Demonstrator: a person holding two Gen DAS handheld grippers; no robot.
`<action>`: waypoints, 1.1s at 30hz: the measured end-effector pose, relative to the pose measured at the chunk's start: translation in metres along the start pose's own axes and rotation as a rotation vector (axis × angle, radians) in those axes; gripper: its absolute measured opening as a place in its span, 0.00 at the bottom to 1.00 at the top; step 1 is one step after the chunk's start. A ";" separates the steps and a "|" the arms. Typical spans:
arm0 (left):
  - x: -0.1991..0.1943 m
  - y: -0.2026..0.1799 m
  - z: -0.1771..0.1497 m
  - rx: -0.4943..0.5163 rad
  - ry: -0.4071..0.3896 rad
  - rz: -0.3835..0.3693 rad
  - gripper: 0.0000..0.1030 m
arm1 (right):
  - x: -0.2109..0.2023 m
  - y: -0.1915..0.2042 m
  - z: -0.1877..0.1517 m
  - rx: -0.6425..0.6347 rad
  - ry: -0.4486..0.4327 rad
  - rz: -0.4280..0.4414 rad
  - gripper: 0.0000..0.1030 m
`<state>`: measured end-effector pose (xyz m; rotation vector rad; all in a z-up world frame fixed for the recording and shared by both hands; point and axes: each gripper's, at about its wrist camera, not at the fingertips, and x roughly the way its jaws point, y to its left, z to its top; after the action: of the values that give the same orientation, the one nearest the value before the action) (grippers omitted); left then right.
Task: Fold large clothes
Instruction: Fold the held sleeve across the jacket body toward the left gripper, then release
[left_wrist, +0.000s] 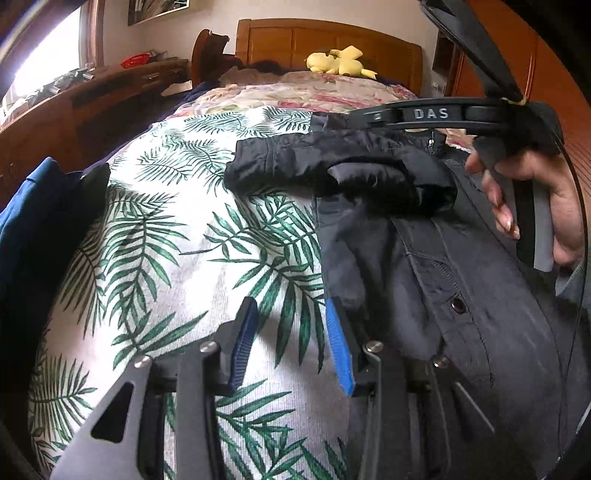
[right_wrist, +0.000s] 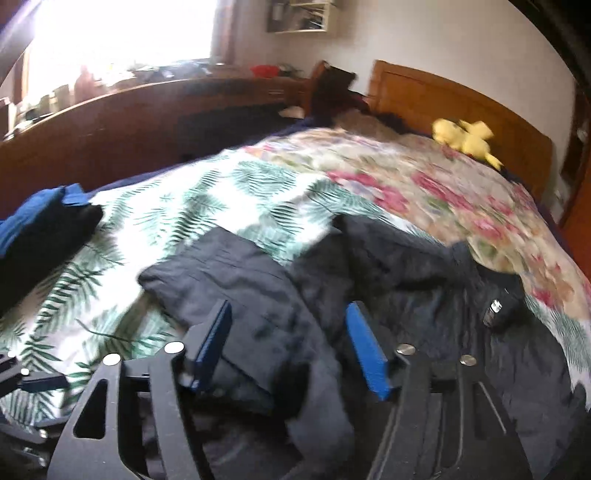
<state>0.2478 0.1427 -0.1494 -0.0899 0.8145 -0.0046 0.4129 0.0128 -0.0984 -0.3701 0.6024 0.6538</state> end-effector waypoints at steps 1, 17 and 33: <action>-0.001 0.000 -0.001 -0.002 -0.003 -0.007 0.35 | 0.003 0.004 0.003 -0.010 0.007 0.011 0.66; -0.013 -0.006 -0.005 0.032 -0.062 0.065 0.35 | 0.058 0.023 -0.005 -0.122 0.220 0.028 0.10; -0.023 -0.017 -0.009 0.072 -0.086 0.113 0.35 | -0.054 -0.055 -0.029 0.110 -0.017 -0.135 0.07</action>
<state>0.2261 0.1261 -0.1371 0.0239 0.7320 0.0762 0.4028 -0.0667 -0.0800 -0.2991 0.5890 0.4917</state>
